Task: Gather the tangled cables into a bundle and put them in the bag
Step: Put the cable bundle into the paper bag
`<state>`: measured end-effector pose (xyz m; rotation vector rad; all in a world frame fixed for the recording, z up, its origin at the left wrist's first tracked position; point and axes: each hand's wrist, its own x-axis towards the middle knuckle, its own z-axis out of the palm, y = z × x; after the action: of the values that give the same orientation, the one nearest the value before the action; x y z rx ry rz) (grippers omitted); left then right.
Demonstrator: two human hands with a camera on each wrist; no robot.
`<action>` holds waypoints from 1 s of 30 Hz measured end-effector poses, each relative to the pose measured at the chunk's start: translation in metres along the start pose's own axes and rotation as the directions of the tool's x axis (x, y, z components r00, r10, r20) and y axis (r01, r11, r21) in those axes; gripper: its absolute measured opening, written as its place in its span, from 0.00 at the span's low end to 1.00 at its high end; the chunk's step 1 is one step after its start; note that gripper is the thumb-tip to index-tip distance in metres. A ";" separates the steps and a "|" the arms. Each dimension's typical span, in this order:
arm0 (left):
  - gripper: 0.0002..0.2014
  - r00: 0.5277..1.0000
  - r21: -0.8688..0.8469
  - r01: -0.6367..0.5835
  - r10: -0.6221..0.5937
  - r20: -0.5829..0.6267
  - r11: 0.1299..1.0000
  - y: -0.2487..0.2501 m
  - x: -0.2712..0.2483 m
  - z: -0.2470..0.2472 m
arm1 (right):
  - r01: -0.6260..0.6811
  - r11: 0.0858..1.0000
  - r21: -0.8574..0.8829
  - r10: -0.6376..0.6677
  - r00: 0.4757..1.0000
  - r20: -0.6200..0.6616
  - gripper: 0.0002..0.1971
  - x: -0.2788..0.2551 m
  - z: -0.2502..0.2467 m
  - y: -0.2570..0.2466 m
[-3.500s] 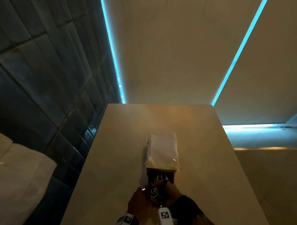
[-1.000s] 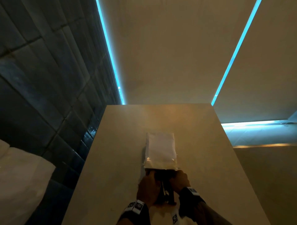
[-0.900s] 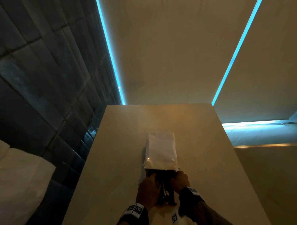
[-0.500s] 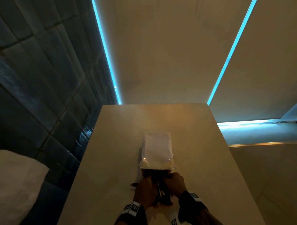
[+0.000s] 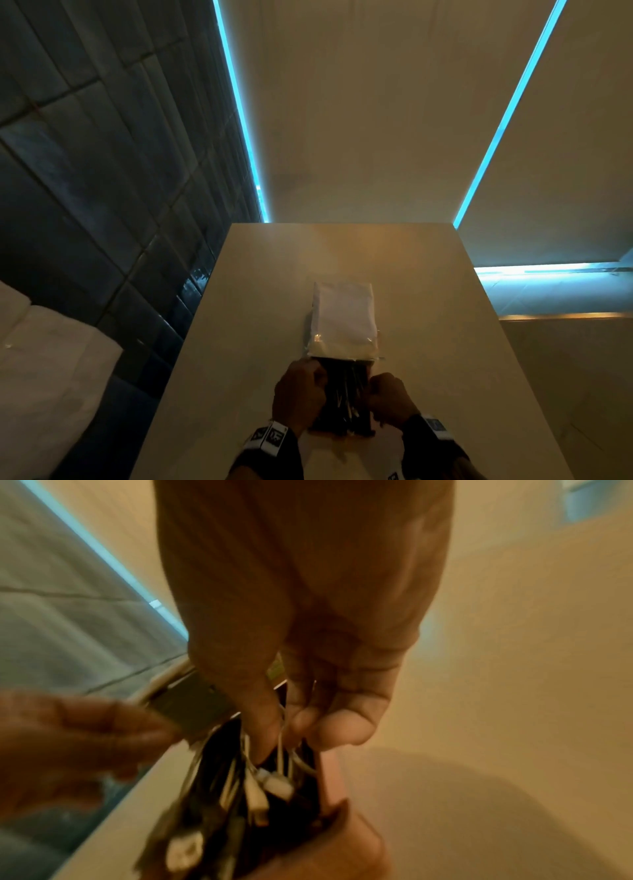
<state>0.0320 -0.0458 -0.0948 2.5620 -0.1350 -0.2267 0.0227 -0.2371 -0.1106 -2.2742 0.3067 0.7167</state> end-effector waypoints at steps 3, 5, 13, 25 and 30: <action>0.08 0.987 0.043 -0.064 0.057 0.148 0.997 0.017 -0.007 0.009 | 0.033 0.986 -0.166 -0.027 0.999 0.037 0.16 -0.009 0.009 0.000; 0.12 0.968 0.076 -0.051 0.030 0.250 0.996 0.022 -0.008 0.015 | 0.063 0.983 -0.171 -0.055 0.997 0.048 0.22 -0.015 0.013 -0.001; 0.08 0.954 0.099 0.003 -0.033 0.298 0.995 0.006 -0.004 0.016 | 0.189 0.973 -0.132 -0.168 0.973 0.159 0.18 -0.028 0.008 -0.019; 0.08 0.950 0.012 -0.049 0.043 0.310 0.999 0.004 -0.013 0.019 | 0.246 0.928 -0.279 -0.225 0.969 0.105 0.25 -0.021 0.019 -0.013; 0.12 0.946 0.006 -0.108 0.101 0.307 0.994 0.003 -0.015 0.023 | 0.274 0.916 -0.292 -0.266 0.962 0.068 0.21 -0.028 0.022 -0.009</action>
<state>0.0125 -0.0582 -0.1108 2.5165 -0.3916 -0.5845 -0.0055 -0.2152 -0.1024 -2.5221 -0.1407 0.6836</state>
